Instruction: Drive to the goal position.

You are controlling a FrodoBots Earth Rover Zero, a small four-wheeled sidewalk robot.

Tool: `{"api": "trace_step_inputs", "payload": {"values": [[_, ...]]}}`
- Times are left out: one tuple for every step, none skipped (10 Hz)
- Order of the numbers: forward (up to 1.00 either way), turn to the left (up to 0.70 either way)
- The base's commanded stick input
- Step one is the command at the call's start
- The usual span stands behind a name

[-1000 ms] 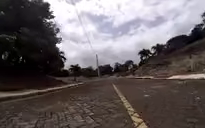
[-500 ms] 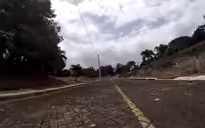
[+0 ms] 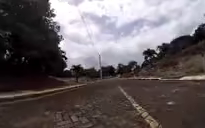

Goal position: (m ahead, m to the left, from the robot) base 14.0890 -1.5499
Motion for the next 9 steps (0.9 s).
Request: {"api": "trace_step_inputs", "payload": {"values": [[0.7,0.0],[0.7,0.0],[0.7,0.0],[0.7,0.0],[0.7,0.0],[0.7,-0.1],[0.7,-0.27],[0.7,-0.19],[0.7,0.0]]}}
